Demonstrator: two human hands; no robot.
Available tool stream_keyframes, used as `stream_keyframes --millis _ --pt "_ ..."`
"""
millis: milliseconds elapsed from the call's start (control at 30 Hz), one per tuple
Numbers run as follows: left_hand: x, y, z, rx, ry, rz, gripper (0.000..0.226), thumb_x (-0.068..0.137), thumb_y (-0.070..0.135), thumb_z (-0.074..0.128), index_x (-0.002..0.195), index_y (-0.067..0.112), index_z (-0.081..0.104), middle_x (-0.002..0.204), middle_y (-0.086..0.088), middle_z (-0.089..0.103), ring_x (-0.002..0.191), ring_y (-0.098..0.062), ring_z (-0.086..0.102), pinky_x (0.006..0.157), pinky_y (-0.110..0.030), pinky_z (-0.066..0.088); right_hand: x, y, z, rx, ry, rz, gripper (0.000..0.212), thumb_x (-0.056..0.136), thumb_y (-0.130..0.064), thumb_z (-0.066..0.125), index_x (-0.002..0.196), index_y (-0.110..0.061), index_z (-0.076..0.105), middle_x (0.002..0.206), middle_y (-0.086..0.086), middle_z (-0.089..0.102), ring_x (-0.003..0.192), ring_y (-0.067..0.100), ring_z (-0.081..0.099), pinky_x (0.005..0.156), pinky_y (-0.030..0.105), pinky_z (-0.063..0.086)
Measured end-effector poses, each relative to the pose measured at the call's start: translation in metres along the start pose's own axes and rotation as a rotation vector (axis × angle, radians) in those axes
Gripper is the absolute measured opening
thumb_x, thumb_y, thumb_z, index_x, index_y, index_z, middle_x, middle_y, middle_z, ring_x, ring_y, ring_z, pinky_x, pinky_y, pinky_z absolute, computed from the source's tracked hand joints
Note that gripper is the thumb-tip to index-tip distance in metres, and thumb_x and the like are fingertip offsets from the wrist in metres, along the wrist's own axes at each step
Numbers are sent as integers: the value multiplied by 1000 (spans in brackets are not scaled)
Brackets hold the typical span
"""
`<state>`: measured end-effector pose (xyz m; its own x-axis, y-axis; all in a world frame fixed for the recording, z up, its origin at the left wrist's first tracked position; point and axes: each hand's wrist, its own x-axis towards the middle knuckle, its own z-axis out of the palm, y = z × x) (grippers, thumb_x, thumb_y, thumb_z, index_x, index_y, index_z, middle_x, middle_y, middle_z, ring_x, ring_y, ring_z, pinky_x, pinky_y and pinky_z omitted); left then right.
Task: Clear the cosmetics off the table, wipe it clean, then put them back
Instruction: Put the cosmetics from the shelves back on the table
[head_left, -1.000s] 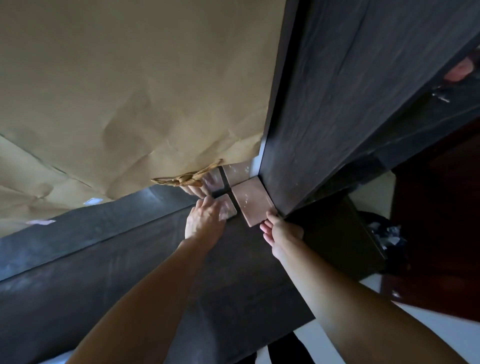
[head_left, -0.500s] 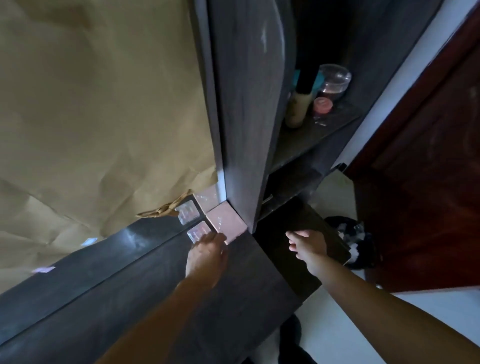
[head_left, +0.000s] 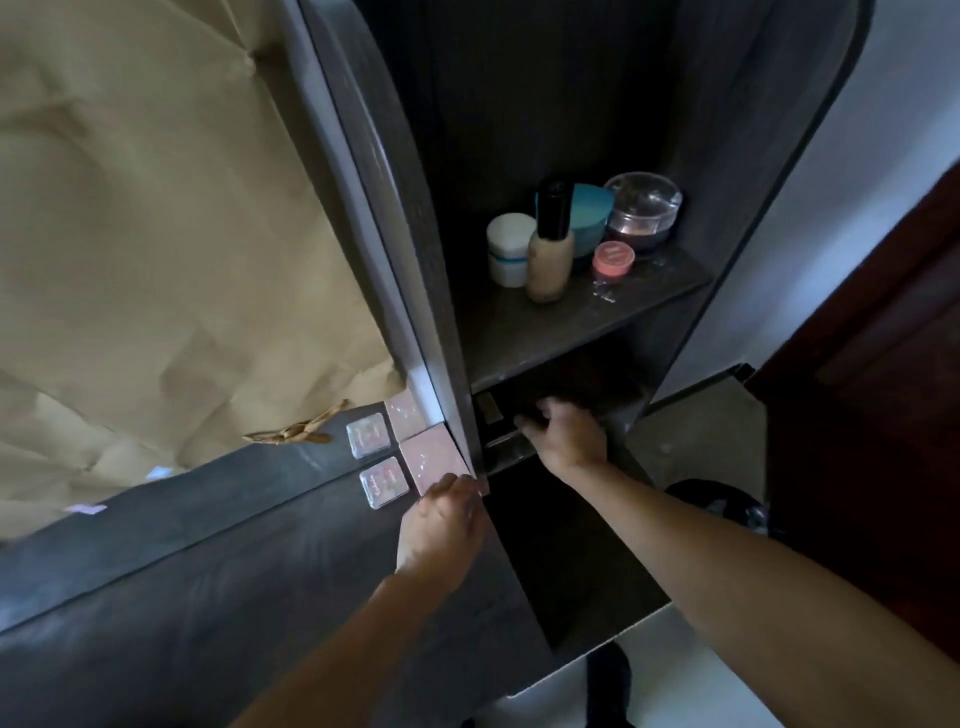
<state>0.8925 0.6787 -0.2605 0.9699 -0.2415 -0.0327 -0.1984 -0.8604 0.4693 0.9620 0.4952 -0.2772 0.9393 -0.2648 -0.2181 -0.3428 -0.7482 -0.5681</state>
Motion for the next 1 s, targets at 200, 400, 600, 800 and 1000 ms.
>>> stream_keyframes --millis 200,400,600,800,1000 --pt "-20 16 -6 2 158 -170 12 79 16 61 91 17 64 90 0 66 79 -27 63 62 -36 52 23 -35 15 -229 -190 -64 44 79 -41 65 113 -13 62 128 9 50 123 30 45 88 36 46" --pt "-45 31 -23 30 338 -178 12 76 26 50 85 25 58 84 7 65 67 -22 62 50 -31 50 19 -38 26 -24 -188 48 67 76 -23 72 131 -7 38 129 16 53 120 33 51 93 38 48" --pt "-32 65 -55 0 476 -90 15 79 18 60 93 18 65 86 8 68 68 -18 65 55 -29 53 21 -12 12 424 -243 178 44 73 -18 75 114 -10 59 116 14 62 105 32 62 91 38 50" --pt "20 137 -91 -207 571 58 29 85 21 64 113 14 60 95 4 63 78 -5 59 69 -28 53 13 34 -46 713 -250 300 19 76 -4 73 65 -9 59 61 11 55 49 19 51 40 21 41" --pt "94 187 -127 -311 627 -97 65 81 42 70 135 13 47 123 -2 49 107 -15 53 89 -28 47 -2 58 -96 790 -247 310 7 80 -5 69 79 -7 63 70 7 61 61 17 56 52 26 44"
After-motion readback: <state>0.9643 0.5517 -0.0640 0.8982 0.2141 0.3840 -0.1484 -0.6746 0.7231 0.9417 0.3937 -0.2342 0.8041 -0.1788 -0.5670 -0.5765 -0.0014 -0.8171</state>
